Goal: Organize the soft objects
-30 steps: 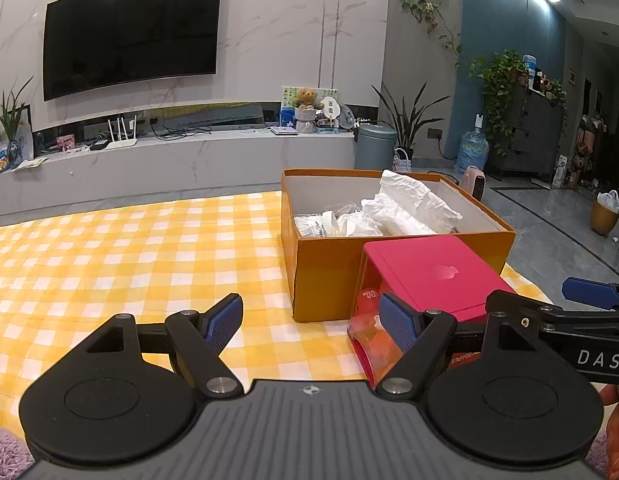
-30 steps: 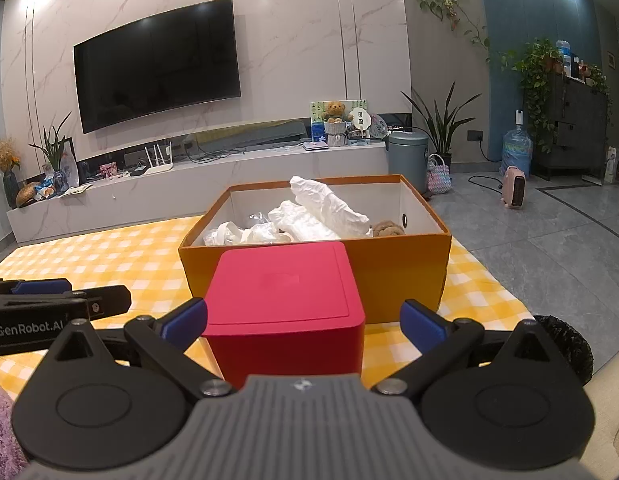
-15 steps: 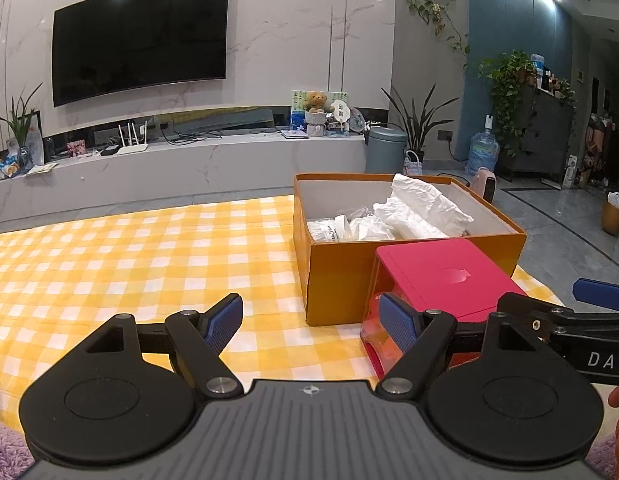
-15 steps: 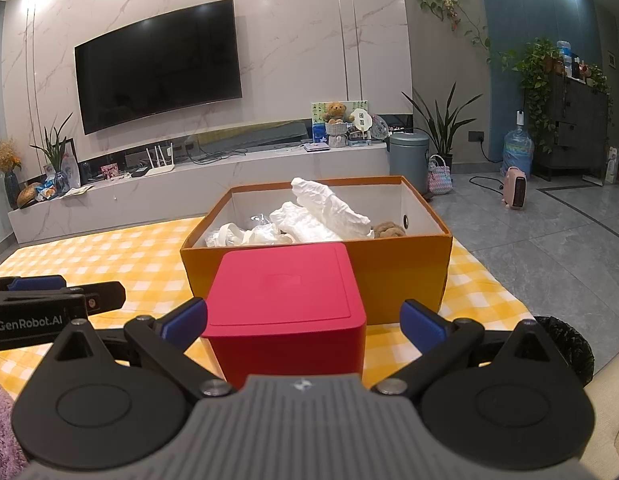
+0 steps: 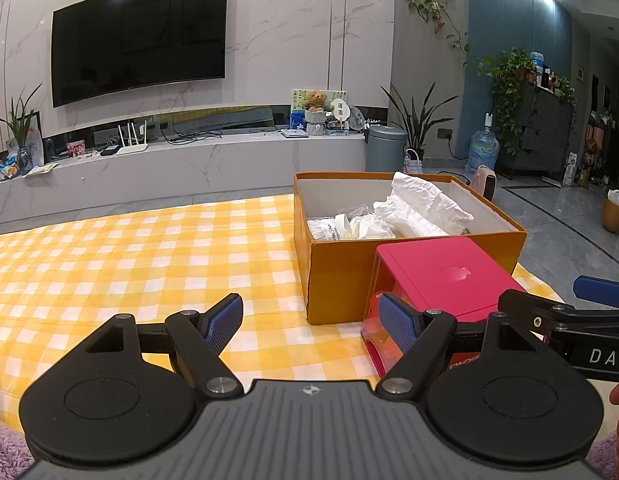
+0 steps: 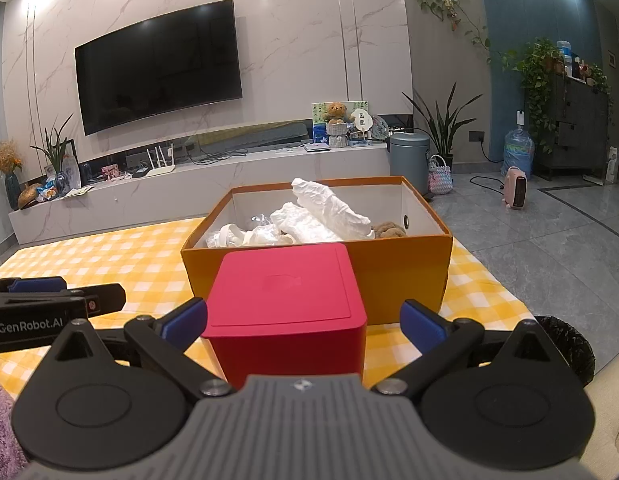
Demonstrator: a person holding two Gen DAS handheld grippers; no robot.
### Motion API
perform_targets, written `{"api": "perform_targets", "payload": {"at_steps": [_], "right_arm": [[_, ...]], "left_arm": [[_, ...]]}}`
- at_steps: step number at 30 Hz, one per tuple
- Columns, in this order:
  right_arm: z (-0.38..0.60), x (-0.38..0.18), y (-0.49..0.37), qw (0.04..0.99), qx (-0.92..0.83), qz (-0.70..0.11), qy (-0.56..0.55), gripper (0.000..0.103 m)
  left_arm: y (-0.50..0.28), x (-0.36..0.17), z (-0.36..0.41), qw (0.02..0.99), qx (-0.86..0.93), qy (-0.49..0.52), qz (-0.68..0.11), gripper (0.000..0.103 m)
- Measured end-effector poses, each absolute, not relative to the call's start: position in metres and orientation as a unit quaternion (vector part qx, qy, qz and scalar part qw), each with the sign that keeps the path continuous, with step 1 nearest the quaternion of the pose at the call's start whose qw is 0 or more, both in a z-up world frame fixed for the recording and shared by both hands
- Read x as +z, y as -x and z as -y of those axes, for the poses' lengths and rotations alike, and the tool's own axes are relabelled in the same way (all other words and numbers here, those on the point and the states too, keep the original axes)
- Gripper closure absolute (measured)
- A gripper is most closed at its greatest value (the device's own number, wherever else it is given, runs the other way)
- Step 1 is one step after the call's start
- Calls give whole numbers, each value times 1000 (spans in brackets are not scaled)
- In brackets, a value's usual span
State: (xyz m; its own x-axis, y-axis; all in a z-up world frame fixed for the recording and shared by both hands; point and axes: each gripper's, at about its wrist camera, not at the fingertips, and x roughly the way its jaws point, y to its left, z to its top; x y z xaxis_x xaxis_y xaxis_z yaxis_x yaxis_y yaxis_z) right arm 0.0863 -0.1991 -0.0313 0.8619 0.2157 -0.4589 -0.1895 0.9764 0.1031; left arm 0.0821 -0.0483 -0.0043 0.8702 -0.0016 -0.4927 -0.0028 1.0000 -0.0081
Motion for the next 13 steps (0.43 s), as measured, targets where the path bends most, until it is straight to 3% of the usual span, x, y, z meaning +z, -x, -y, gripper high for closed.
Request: {"api": "perform_targets", "payload": {"at_steps": [13], "right_arm": [[200, -32, -86, 964, 105, -241, -27, 3]], "left_arm": [[-82, -4, 48, 967, -1, 6, -254, 12]]}}
